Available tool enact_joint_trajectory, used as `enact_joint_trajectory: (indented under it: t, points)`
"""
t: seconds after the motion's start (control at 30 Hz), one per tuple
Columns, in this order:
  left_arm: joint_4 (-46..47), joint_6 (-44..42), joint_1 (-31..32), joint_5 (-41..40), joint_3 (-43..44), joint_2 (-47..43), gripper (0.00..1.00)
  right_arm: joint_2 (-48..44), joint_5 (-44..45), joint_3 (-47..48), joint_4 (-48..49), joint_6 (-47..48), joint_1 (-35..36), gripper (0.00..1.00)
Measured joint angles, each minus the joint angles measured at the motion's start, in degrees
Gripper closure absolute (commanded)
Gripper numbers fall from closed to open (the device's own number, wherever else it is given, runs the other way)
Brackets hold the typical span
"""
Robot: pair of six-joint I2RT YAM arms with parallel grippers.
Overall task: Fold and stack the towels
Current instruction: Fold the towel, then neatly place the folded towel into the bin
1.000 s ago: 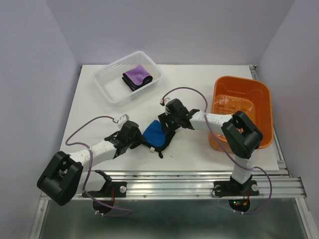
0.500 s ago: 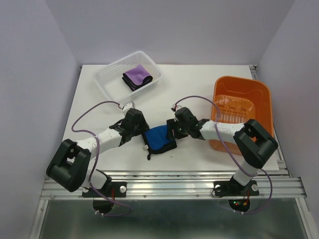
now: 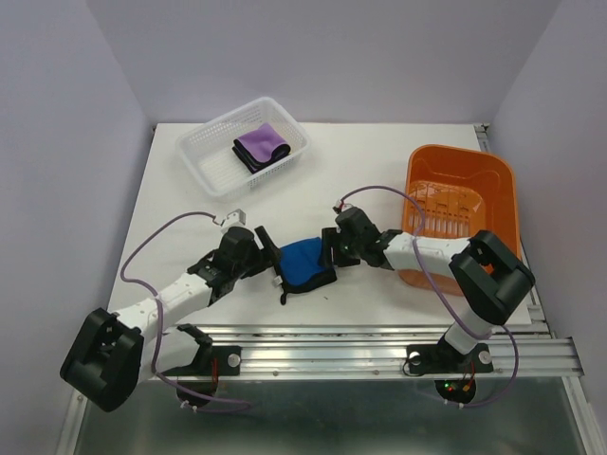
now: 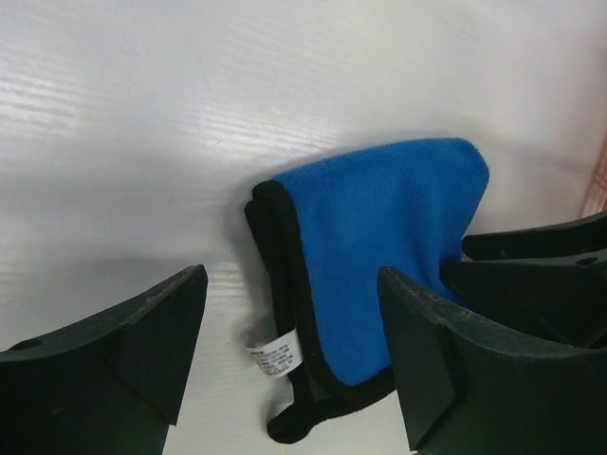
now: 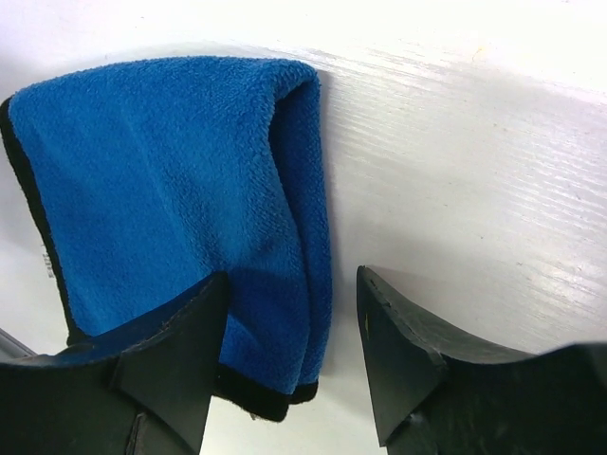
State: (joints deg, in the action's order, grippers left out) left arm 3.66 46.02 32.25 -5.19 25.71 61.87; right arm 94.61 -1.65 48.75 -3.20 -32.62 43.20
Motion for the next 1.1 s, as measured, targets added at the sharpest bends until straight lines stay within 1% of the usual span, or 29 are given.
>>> enact_joint_trajectory:
  t: [0.17,0.23,0.27,0.33,0.37,0.4,0.47,0.57,0.67,0.77,0.8,0.83,0.87,1.1]
  points:
    - [1.44,0.76,0.33,3.50,-3.58,0.72,0.15,-0.28,0.00,-0.55,0.61,-0.72,0.00,0.39]
    - [2.34,1.20,1.20,4.35,-3.78,2.73,0.16,-0.28,-0.02,-0.59,0.70,-0.85,0.00,0.39]
    - [3.37,1.49,1.51,4.48,-3.76,3.63,0.19,-0.28,-0.04,-0.59,0.72,-0.87,0.00,0.39]
    - [6.03,1.73,2.47,4.98,-3.13,6.10,0.29,-0.28,-0.04,-0.63,0.74,-0.90,0.00,0.39]
    - [6.97,1.92,2.86,5.05,-2.73,7.23,0.29,-0.28,-0.04,-0.68,0.83,-0.90,0.00,0.39]
    - [7.48,2.01,3.13,5.01,-2.38,8.17,0.32,-0.31,-0.04,-0.74,0.92,-0.90,0.00,0.39]
    - [8.63,2.23,3.87,4.61,-0.98,11.21,0.34,-0.46,-0.04,-0.94,1.09,-0.90,0.00,0.39]
    - [9.97,2.23,4.66,3.89,1.18,14.71,0.42,-0.52,-0.09,-1.03,1.09,-0.87,0.00,0.39]
    - [9.73,1.55,4.92,2.82,3.19,17.31,0.57,-0.74,-0.26,-1.31,1.14,-0.85,0.00,0.39]
    - [9.05,0.76,4.94,1.62,5.09,19.67,0.66,-1.07,-0.31,-1.68,1.22,-0.87,0.00,0.39]
    - [8.90,0.35,5.05,1.27,5.75,20.50,0.73,-1.14,-0.33,-1.73,1.20,-0.85,0.00,0.39]
    - [8.72,0.09,5.25,0.94,6.38,21.18,0.84,-1.16,-0.35,-1.75,1.18,-0.87,0.00,0.39]
    - [8.50,-0.52,5.51,0.61,7.06,21.88,0.99,-1.16,-0.42,-1.73,1.18,-0.85,0.00,0.39]
    - [6.56,-3.30,6.78,-1.73,11.45,25.73,1.00,-1.18,-0.50,-1.75,1.14,-0.83,0.00,0.39]
